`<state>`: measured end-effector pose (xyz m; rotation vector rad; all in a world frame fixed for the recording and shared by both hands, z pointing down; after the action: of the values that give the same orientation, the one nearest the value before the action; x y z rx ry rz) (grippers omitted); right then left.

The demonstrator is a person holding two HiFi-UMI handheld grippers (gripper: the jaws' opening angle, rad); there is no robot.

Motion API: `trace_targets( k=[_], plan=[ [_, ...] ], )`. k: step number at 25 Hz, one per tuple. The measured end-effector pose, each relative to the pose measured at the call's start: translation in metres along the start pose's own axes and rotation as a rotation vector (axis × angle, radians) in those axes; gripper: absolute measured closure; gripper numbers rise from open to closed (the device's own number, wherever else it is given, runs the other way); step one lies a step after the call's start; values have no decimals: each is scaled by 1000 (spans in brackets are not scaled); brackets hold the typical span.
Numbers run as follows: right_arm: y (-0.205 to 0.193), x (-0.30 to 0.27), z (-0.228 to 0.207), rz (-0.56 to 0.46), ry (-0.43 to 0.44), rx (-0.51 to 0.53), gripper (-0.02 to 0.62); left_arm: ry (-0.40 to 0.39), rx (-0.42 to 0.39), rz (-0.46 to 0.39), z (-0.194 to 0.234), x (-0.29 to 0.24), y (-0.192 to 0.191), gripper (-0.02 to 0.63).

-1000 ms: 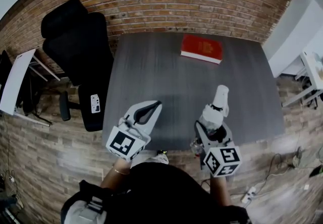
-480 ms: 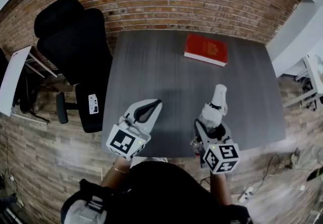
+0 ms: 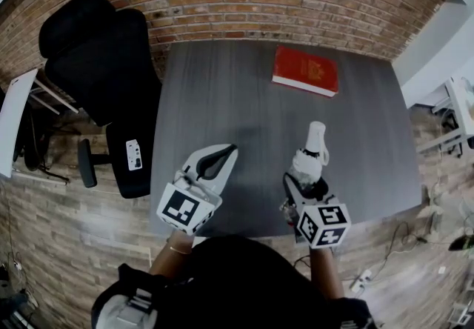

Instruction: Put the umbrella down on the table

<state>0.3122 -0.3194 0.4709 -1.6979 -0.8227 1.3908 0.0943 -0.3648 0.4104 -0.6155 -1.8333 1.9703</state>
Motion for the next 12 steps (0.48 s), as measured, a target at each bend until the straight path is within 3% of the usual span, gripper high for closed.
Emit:
trace_targets(
  k=[12],
  plan=[
    [-10, -37, 6, 82, -2, 25, 310, 12, 27, 9, 29, -1, -13, 603]
  ],
)
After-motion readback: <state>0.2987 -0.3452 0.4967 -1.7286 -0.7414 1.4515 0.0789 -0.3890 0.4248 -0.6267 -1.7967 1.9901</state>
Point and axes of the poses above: the fingertips, and each gripper's own axes: x backward along the fingers, z to its left, y out of its top, the point moved 5 cm from there along x, backward along the fingers, and after that the axes turned 7 degrees about -y, right-handed, at the moved point
